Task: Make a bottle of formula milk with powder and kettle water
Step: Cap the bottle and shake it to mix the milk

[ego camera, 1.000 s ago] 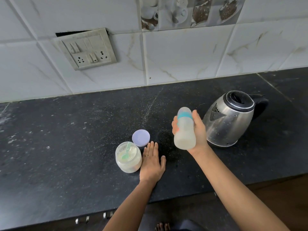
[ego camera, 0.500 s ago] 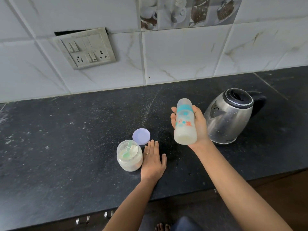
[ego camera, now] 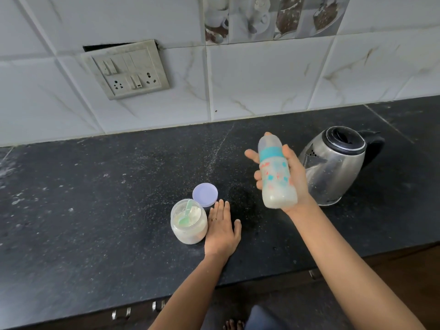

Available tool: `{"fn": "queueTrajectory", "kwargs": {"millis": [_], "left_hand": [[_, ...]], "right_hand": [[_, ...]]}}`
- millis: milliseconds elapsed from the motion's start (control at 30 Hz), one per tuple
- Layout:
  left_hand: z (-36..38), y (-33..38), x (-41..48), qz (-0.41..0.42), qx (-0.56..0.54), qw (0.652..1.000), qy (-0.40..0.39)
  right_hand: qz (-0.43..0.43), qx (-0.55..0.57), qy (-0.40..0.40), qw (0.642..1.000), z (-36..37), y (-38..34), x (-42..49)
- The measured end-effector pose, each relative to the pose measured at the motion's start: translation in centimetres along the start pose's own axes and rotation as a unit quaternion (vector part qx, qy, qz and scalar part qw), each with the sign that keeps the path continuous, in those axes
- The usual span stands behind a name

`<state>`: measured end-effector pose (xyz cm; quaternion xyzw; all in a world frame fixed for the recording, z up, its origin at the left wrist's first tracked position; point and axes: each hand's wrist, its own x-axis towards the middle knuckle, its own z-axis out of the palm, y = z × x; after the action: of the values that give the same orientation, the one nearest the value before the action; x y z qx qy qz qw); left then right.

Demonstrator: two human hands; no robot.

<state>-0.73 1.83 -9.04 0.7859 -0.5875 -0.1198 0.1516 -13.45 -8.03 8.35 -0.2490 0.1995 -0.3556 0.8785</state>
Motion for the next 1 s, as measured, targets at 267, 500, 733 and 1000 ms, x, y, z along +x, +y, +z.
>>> {"fn": "queueTrajectory", "kwargs": {"millis": [267,500,733,1000], "left_hand": [[0.1,0.0,0.1,0.003,-0.008,1.0,0.002],[0.0,0.0,-0.1,0.003,-0.003,1.0,-0.002],[0.2,-0.1,0.0,0.007,-0.013,1.0,0.005],[0.0,-0.1,0.0,0.002,-0.019,1.0,0.004]], "right_hand": [[-0.028,-0.035,-0.02,0.999,0.4,1.7,-0.5],[-0.011,-0.012,0.004,1.0,0.1,2.4,-0.1],[-0.003,0.079,0.07,0.994,-0.2,2.7,1.0],[-0.064,0.17,0.092,0.979,0.1,3.5,1.2]]}}
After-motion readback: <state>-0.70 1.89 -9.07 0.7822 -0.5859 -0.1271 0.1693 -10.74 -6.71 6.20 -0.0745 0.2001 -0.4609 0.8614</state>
